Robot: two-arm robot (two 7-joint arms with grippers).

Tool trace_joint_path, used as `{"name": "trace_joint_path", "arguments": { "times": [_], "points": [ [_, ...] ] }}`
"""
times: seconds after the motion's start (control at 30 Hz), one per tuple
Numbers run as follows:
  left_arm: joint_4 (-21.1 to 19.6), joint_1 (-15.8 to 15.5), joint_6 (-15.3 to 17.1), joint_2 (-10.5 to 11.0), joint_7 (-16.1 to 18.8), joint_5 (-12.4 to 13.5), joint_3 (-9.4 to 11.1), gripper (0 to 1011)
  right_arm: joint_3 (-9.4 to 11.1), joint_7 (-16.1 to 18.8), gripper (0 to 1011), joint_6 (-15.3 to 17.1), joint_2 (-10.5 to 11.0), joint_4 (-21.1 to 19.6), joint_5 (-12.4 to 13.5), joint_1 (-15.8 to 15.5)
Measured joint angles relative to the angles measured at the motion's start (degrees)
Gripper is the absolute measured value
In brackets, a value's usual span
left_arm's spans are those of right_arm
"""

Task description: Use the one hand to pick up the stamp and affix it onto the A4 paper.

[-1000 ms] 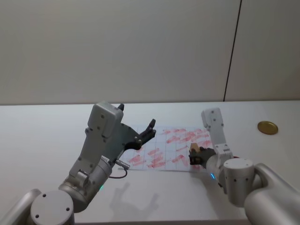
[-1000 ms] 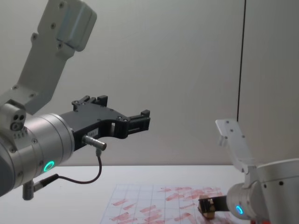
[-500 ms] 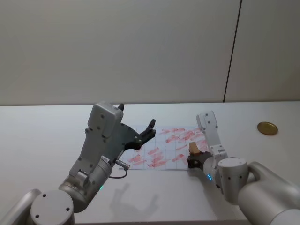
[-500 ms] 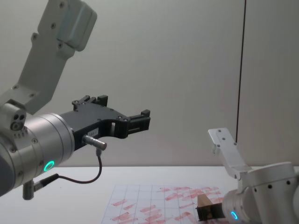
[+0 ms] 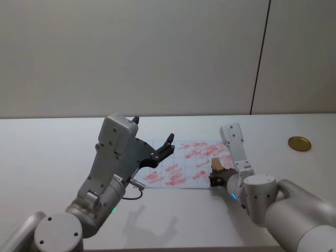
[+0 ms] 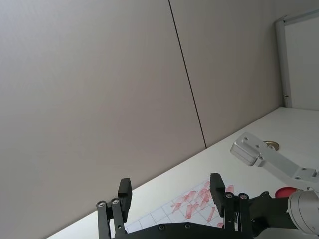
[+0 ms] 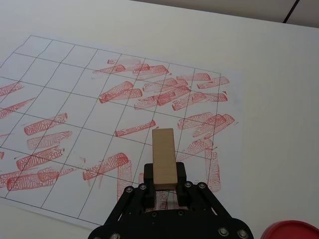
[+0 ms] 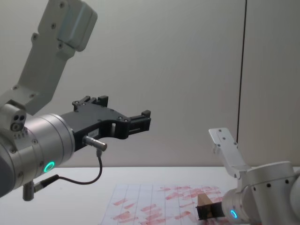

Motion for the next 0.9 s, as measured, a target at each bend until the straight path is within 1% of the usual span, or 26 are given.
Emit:
{"name": "trace_joint_path", "arguments": {
  "times": [0.1, 0.2, 0.27, 0.37, 0.47, 0.57, 0.67, 0.77, 0.8, 0.87, 0.9],
  "points": [
    [0.0, 0.0, 0.0, 0.0, 0.0, 0.0, 0.0, 993, 0.43, 0.09, 232, -0.23, 0.04, -0.83, 0.14, -0.06],
    [0.0, 0.0, 0.0, 0.0, 0.0, 0.0, 0.0, 993, 0.77, 0.18, 232, 0.2, 0.35, -4.29, 0.46, -1.14],
    [0.0, 0.0, 0.0, 0.0, 0.0, 0.0, 0.0, 993, 1.07, 0.18, 229, 1.28, 0.82, -8.74, 0.8, -2.79],
    [0.0, 0.0, 0.0, 0.0, 0.0, 0.0, 0.0, 993, 1.33, 0.16, 232, 2.59, 1.3, -13.25, 1.27, -4.48],
    [0.0, 0.0, 0.0, 0.0, 0.0, 0.0, 0.0, 993, 1.77, -0.04, 232, 4.75, 2.07, -20.87, 2.23, -7.29],
    [0.0, 0.0, 0.0, 0.0, 0.0, 0.0, 0.0, 993, 2.03, -0.34, 232, 6.03, 2.48, -25.27, 2.86, -8.89],
    [0.0, 0.0, 0.0, 0.0, 0.0, 0.0, 0.0, 993, 2.45, -0.95, 232, 7.95, 3.12, -31.23, 3.74, -11.14],
    [0.0, 0.0, 0.0, 0.0, 0.0, 0.0, 0.0, 993, 2.66, -1.38, 232, 9.04, 3.43, -33.96, 4.18, -12.23],
    [0.0, 0.0, 0.0, 0.0, 0.0, 0.0, 0.0, 993, 2.85, -1.76, 232, 9.84, 3.66, -35.87, 4.53, -12.99],
    [0.0, 0.0, 0.0, 0.0, 0.0, 0.0, 0.0, 993, 3.02, -2.14, 232, 10.55, 3.87, -37.3, 4.82, -13.61],
    [0.0, 0.0, 0.0, 0.0, 0.0, 0.0, 0.0, 993, 3.27, -2.52, 232, 11.25, 4.11, -38.83, 5.13, -14.27]
  ]
}}
